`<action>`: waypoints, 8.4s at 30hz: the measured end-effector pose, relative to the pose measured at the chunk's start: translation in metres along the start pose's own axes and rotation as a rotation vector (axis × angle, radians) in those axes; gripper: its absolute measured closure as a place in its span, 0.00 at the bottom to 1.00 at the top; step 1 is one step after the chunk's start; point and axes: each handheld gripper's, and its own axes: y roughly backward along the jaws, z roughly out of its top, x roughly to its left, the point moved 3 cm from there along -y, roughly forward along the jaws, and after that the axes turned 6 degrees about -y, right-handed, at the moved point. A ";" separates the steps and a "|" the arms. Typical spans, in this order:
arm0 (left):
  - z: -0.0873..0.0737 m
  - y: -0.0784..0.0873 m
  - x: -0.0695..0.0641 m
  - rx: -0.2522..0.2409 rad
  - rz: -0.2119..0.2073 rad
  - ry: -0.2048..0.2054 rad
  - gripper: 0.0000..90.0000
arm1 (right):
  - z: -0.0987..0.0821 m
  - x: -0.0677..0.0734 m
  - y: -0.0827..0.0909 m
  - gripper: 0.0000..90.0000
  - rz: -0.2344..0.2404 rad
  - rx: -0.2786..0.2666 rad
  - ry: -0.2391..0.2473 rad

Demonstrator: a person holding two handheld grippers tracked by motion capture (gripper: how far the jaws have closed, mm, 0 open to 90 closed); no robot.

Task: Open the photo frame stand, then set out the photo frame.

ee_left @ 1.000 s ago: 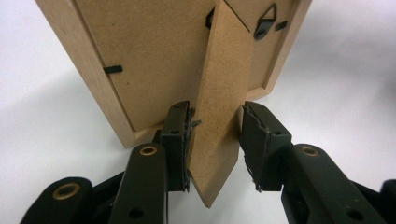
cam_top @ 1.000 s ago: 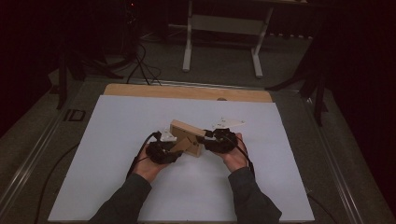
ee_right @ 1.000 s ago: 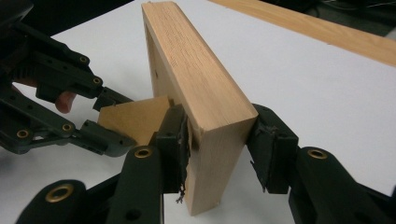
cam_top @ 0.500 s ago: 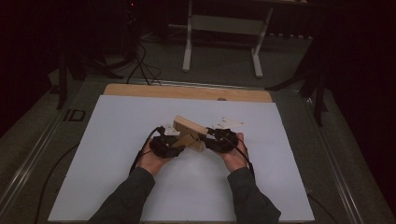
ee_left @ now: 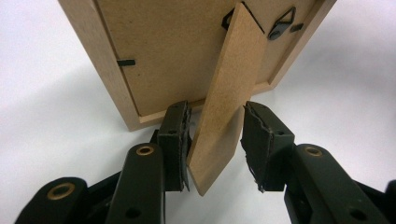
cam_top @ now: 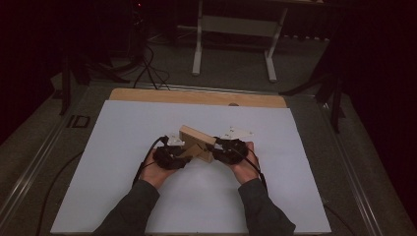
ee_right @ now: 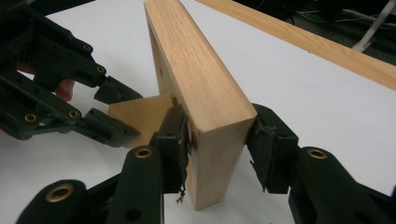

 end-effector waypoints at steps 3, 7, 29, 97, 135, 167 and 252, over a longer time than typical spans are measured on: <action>-0.003 0.004 0.001 -0.012 -0.003 0.005 0.69 | -0.001 0.003 0.001 0.66 0.004 -0.003 0.013; -0.005 0.007 0.002 -0.021 -0.007 0.008 0.74 | -0.002 0.006 0.002 0.65 0.001 -0.006 0.022; -0.015 0.015 -0.002 -0.033 -0.016 0.011 0.78 | -0.013 0.024 0.008 0.60 0.035 -0.006 0.073; -0.019 0.037 0.006 -0.108 -0.021 0.066 0.70 | -0.025 0.024 0.029 0.40 0.119 0.010 0.077; -0.009 0.037 0.006 -0.107 0.025 0.017 0.99 | -0.027 -0.007 0.017 1.00 0.007 -0.025 -0.049; 0.000 0.029 0.000 -0.100 0.028 0.016 1.00 | -0.016 0.002 -0.006 1.00 0.055 -0.010 -0.068; 0.007 0.012 -0.011 -0.111 -0.020 -0.006 1.00 | -0.029 0.027 -0.005 1.00 0.097 0.038 0.018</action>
